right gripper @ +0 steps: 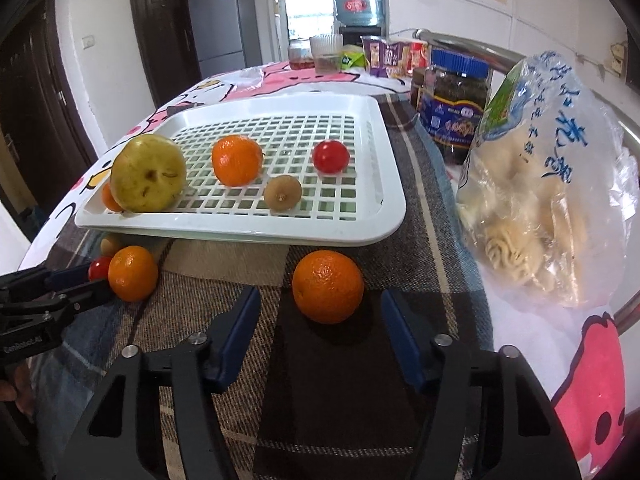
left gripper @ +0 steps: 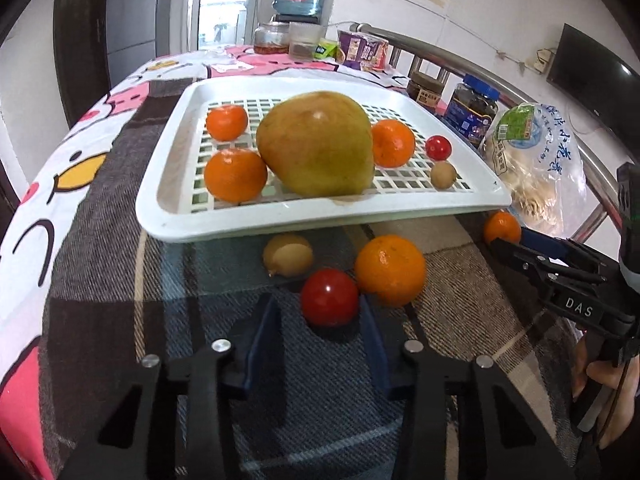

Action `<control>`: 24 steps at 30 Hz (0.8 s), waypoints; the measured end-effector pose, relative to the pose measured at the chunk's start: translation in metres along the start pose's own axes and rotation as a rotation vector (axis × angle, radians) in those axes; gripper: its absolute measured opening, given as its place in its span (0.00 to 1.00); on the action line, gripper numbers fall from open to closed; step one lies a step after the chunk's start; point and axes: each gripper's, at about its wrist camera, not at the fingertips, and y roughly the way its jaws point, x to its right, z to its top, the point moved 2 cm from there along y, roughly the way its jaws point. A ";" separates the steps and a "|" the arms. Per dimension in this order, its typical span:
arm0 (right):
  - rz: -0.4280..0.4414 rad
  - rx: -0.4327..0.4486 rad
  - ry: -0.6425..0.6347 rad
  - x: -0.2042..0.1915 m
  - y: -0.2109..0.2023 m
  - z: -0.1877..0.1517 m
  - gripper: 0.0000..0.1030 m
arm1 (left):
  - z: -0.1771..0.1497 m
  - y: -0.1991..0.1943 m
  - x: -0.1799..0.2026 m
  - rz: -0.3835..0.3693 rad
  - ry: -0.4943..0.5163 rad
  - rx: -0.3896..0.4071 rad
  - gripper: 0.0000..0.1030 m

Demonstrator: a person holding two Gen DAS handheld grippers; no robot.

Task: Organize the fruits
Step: 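Move both tools toward the cherry tomato and orange on the cloth, then grasp the red cherry tomato with the left gripper while the right grasps an orange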

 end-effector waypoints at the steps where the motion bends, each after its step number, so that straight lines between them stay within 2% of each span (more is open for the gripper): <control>1: 0.005 -0.005 0.004 0.001 0.001 0.000 0.46 | 0.001 0.000 0.000 -0.007 -0.003 -0.001 0.40; 4: 0.022 -0.020 0.022 0.003 0.003 0.000 0.36 | 0.000 0.001 0.000 -0.029 -0.008 0.000 0.31; 6: 0.030 -0.017 0.033 0.005 0.002 0.000 0.34 | -0.001 0.000 0.003 -0.023 0.007 0.003 0.31; 17: 0.100 0.007 0.013 -0.005 -0.011 -0.007 0.31 | -0.009 -0.022 0.000 -0.076 -0.011 0.053 0.30; 24: 0.133 0.032 0.005 -0.012 -0.020 -0.009 0.30 | -0.007 -0.029 0.003 -0.035 0.000 0.084 0.30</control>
